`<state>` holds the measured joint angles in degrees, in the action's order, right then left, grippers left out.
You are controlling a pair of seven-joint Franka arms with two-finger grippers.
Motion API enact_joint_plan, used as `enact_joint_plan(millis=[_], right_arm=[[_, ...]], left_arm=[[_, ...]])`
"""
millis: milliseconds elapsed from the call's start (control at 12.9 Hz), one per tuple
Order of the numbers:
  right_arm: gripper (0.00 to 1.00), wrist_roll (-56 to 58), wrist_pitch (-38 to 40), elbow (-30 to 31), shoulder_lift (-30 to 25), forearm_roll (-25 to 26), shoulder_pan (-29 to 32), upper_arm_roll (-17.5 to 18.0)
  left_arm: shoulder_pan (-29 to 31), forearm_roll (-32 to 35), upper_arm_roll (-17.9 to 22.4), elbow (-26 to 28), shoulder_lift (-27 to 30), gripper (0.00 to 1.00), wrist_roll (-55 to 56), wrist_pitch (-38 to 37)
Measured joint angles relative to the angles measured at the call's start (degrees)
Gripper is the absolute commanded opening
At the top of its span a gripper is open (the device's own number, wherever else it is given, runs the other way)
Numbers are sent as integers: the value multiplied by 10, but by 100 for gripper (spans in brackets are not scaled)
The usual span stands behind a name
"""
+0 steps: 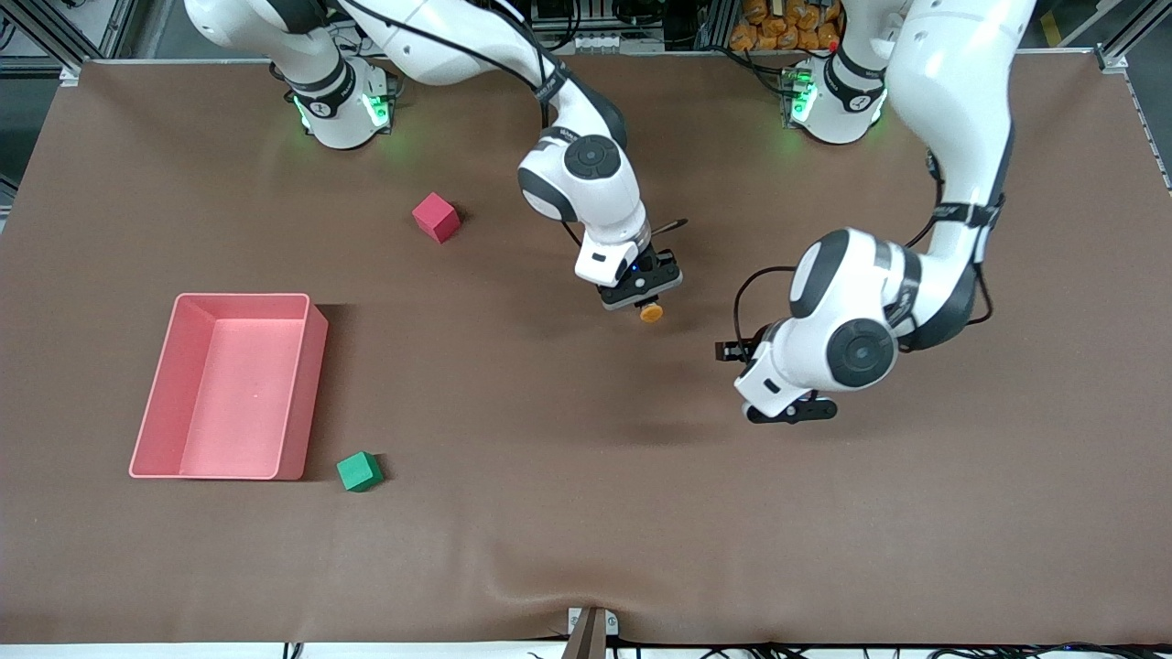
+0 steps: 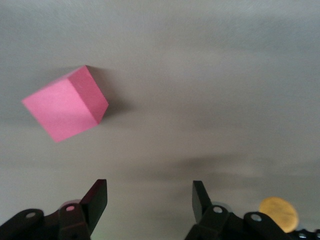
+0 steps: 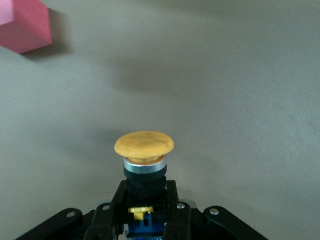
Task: Place and upright button with both arms
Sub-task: 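Pass the button from the right gripper to the left gripper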
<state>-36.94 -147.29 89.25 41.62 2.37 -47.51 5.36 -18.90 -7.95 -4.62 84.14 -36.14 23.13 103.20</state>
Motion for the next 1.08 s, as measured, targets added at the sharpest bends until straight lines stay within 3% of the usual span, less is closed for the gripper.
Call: enact_joint_plan(millis=[154, 232, 309, 386, 1081], right_arm=[[1, 0, 0, -11, 8, 0, 9, -9], [22, 1, 0, -14, 9, 3, 14, -12], [72, 2, 1, -14, 9, 11, 17, -15], [100, 2, 1, -14, 9, 23, 18, -18], [100, 1, 31, -25, -3, 35, 43, -28]], left_arm=[[0, 0, 0, 0, -20, 77, 1, 4], [0, 0, 0, 0, -22, 77, 1, 4], [0, 0, 0, 0, -23, 77, 1, 3], [0, 0, 0, 0, -22, 77, 2, 3], [-5, -16, -1, 2, -32, 73, 73, 4]])
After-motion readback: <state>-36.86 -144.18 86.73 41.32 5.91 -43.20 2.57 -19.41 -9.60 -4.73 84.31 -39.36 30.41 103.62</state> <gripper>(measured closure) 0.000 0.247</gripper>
